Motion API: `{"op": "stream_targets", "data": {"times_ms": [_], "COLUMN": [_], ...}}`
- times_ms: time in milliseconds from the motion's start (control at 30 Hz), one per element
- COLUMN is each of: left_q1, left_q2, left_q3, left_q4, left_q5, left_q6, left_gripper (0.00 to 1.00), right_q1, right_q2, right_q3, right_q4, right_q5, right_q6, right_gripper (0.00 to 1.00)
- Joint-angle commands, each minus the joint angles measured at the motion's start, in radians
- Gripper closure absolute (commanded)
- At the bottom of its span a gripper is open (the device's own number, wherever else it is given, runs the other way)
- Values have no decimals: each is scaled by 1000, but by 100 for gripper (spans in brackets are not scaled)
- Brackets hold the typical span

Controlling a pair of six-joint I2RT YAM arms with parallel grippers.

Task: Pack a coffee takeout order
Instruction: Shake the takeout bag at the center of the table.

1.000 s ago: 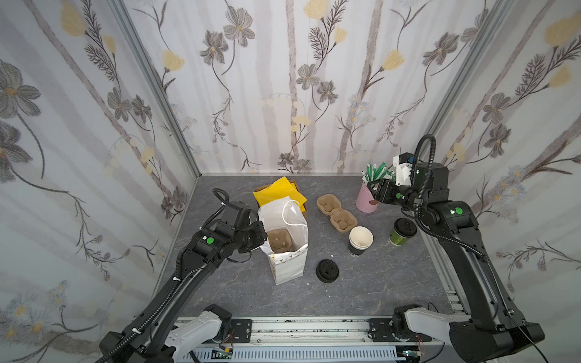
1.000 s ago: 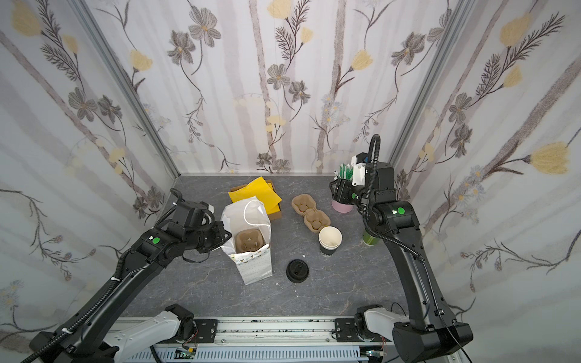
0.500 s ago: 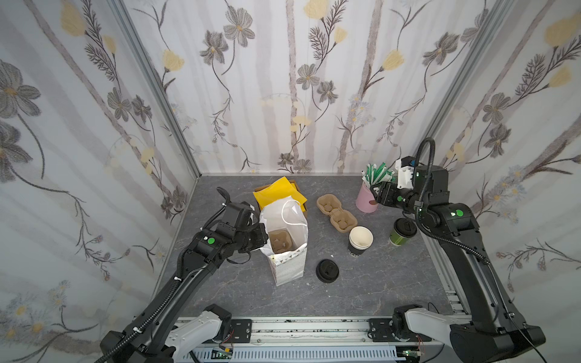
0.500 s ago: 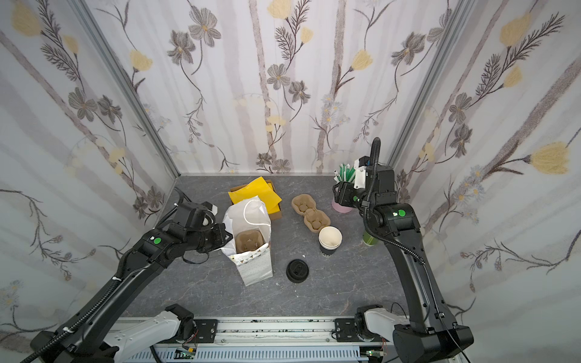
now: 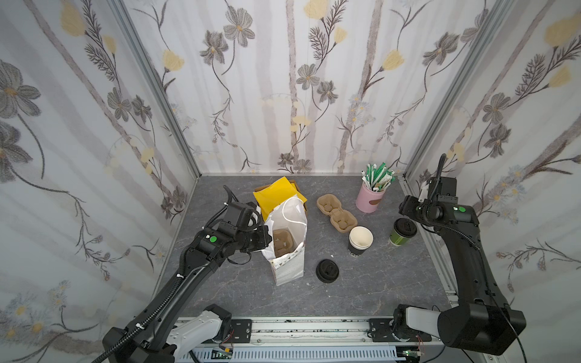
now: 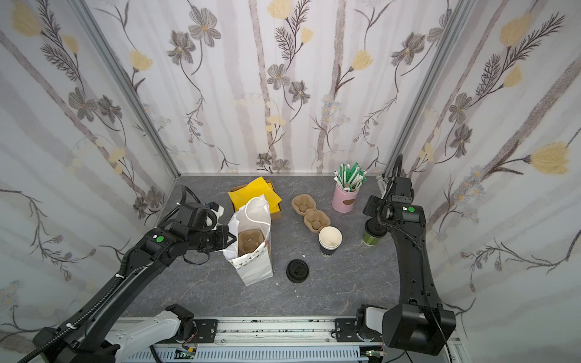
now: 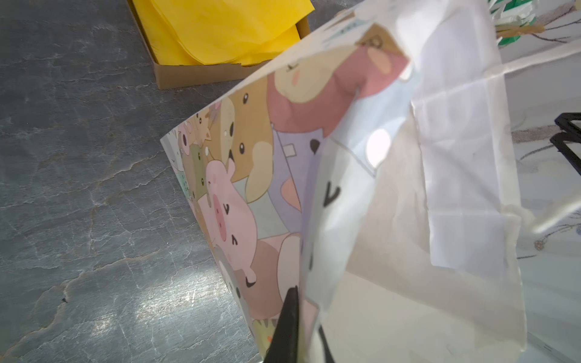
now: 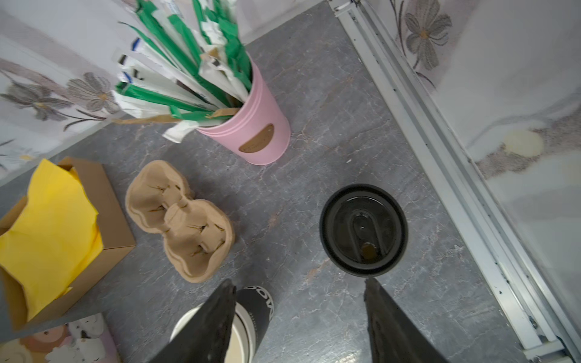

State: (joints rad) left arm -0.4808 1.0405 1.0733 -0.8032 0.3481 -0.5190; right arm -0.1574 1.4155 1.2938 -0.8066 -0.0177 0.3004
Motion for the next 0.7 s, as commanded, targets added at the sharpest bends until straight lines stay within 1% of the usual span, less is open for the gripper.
{"op": "stream_targets", "data": {"times_ms": [0, 100, 233, 367, 500, 567, 667], "left_q1": [1, 2, 6, 13, 19, 25, 34], "left_q2": [-11, 11, 80, 143, 167, 168, 171], "left_q3": [0, 23, 74, 79, 90, 98, 98], "left_q4": [4, 1, 1, 1, -1, -5, -14], "left_q5": [75, 119, 212, 278, 227, 185, 152], "left_q6": [45, 81, 146, 190, 201, 204, 209], "left_gripper": [100, 100, 100, 100, 100, 100, 100], "right_q1": [-25, -45, -68, -78, -94, -107, -111], "right_q2": [9, 12, -2, -2, 16, 17, 19], "right_q3": [-31, -65, -123, -154, -153, -151, -146], "right_q4": [63, 81, 119, 136, 135, 135, 136], "right_q5": [53, 59, 62, 69, 95, 96, 98], "right_q6": [-41, -46, -52, -67, -96, -99, -101], "right_gripper": [34, 34, 33, 33, 32, 32, 32]}}
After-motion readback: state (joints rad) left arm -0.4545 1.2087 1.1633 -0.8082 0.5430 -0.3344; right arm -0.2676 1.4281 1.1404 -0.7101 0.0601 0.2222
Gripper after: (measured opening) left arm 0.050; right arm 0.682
